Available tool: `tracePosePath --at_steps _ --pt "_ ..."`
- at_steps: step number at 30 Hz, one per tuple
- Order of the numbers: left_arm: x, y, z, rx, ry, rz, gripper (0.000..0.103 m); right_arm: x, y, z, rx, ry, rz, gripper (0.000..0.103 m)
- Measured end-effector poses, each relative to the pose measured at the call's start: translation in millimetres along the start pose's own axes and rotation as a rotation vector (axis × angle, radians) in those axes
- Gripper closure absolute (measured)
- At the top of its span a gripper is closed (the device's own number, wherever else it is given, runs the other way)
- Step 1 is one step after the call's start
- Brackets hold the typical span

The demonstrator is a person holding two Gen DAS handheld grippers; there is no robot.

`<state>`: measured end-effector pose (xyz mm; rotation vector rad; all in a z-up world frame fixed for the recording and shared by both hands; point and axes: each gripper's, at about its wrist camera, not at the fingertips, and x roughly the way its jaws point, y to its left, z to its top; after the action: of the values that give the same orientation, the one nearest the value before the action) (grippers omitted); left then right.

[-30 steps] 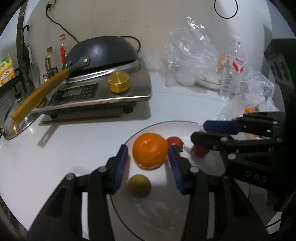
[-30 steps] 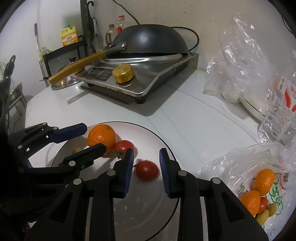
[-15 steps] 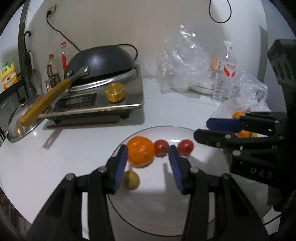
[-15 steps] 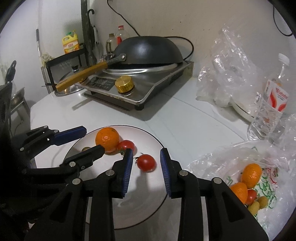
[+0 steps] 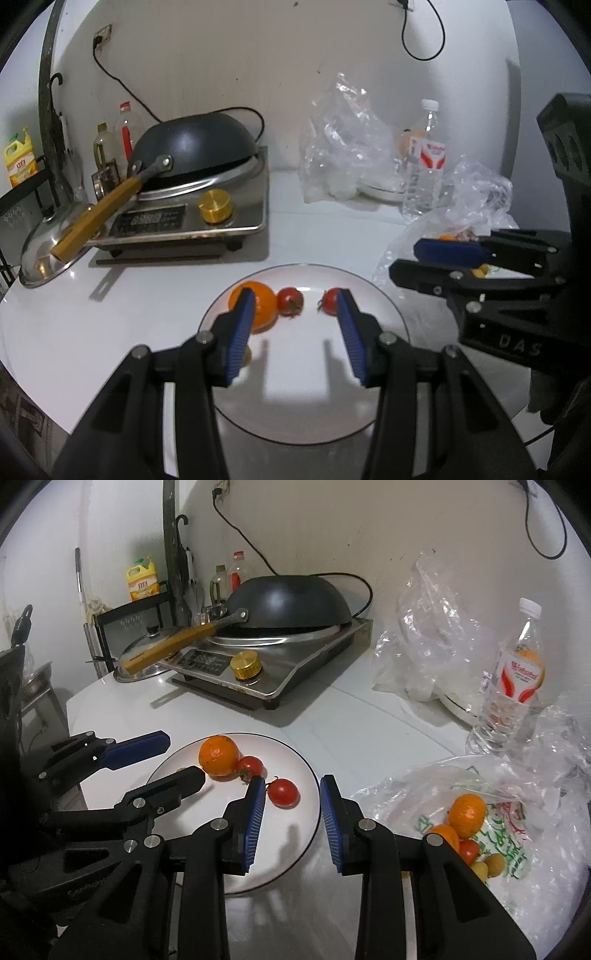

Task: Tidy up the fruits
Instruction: 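Move both open grippers back to the fruit pile on the bag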

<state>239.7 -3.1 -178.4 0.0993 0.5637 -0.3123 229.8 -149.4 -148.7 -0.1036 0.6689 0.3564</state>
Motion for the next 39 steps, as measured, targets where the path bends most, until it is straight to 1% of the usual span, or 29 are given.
tracePosePath --at_steps 11,22,30,39 --pt "-30.2 -24.0 5.2 0.001 -0.059 -0.030 0.056 -37.0 -9.6 -9.2 0.016 -0.047 -0.022 0.070" --pt "-55.5 -54.0 14.5 -0.001 -0.132 -0.039 0.056 -78.9 -34.2 -16.6 0.036 -0.110 -0.052 0.070" --pt "-61.0 -79.2 17.2 0.029 -0.146 -0.035 0.056 -101.5 -51.5 -21.5 0.040 -0.149 -0.070 0.066" --pt "-57.8 -111.7 20.1 0.072 -0.142 -0.055 0.056 -123.0 -74.9 -32.6 0.055 -0.182 -0.095 0.065"
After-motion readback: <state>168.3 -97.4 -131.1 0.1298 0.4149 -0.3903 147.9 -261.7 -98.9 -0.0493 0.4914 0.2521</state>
